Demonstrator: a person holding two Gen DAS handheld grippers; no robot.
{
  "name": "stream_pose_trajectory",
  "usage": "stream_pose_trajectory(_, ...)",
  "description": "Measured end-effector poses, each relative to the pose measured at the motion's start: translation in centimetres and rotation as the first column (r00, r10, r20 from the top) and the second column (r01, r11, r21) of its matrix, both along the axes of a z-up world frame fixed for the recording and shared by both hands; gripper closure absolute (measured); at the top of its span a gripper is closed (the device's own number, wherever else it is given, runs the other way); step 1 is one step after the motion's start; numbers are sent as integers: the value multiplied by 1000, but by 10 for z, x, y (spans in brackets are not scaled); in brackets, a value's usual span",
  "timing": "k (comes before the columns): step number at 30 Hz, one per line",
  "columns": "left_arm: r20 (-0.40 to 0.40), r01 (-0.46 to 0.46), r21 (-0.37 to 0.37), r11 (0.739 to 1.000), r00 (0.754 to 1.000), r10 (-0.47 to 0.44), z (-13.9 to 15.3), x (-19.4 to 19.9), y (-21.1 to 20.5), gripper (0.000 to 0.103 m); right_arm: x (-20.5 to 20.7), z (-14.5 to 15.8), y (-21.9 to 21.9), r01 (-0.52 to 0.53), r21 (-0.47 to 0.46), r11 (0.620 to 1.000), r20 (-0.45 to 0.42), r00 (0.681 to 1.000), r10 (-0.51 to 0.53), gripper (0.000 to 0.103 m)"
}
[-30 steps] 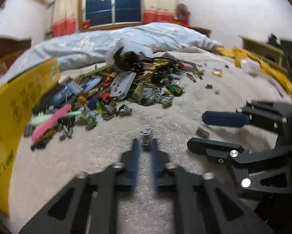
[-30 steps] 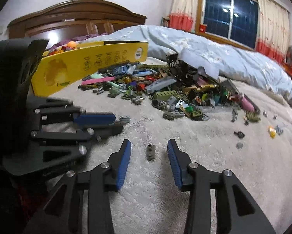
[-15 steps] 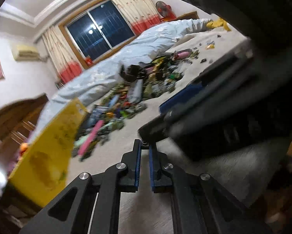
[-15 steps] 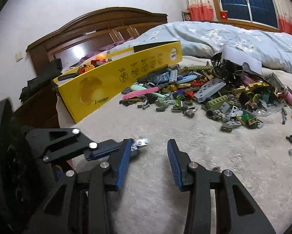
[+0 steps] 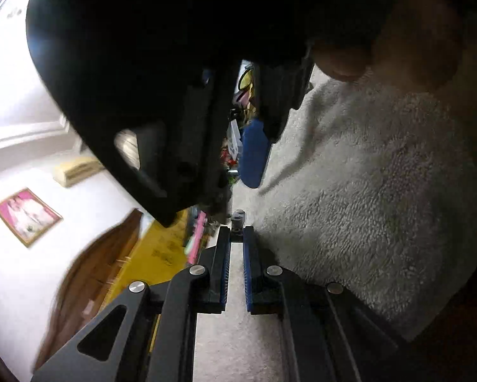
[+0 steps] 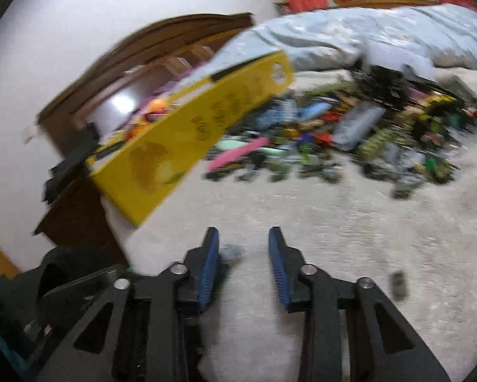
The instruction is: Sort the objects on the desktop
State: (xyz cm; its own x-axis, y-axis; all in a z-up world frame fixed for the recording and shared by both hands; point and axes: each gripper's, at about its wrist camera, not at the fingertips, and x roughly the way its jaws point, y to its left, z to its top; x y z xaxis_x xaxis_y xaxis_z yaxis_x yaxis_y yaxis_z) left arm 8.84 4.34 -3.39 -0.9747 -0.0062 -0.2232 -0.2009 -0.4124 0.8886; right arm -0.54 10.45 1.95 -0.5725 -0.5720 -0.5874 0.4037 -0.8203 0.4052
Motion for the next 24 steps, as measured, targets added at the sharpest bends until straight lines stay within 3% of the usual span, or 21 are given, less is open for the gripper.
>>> stream_pose_trajectory(3, -16, -17, -28, 999, 1000, 16, 0, -1, 3, 96, -2, -2, 5, 1, -34, 999, 29, 1000, 0, 78)
stream_pose_trajectory(6, -24, -17, -51, 999, 1000, 16, 0, -2, 4, 97, -1, 2, 1, -22, -2, 1000, 10, 1000, 22, 82)
stream_pose_trajectory(10, -27, -27, -59, 998, 999, 25, 3, -3, 4, 97, -2, 4, -4, -22, 54, 998, 16, 1000, 21, 83)
stream_pose_trajectory(13, -34, -45, -55, 997, 998, 43, 5, -4, 4, 97, -2, 3, 2, -9, 21, 1000, 60, 998, 8, 83)
stream_pose_trajectory(14, -22, -70, -33, 997, 997, 69, 9, -7, 2, 98, -2, 2, 4, 1, 18, 1000, 74, 997, -2, 86)
stream_pose_trajectory(15, -1, -88, -5, 996, 996, 88, 13, -9, 1, 97, -2, -2, 5, 43, 82, 996, 74, 996, -49, 99)
stream_pose_trajectory(16, 4, -90, 1, 996, 996, 90, 15, -10, 0, 97, -3, -8, 9, 70, 110, 992, 80, 994, -79, 101)
stream_pose_trajectory(18, -10, -80, -9, 997, 997, 80, 17, -8, -1, 97, -9, -18, 23, 94, 40, 995, 149, 984, -99, 102)
stream_pose_trajectory(21, -16, -77, -12, 997, 997, 77, 20, -8, -2, 97, -5, -10, 19, 85, 52, 995, 104, 990, -90, 101)
stream_pose_trajectory(24, -52, -64, -57, 996, 997, 61, 19, -6, -3, 97, -4, -2, 13, 53, 5, 999, 82, 995, -53, 100)
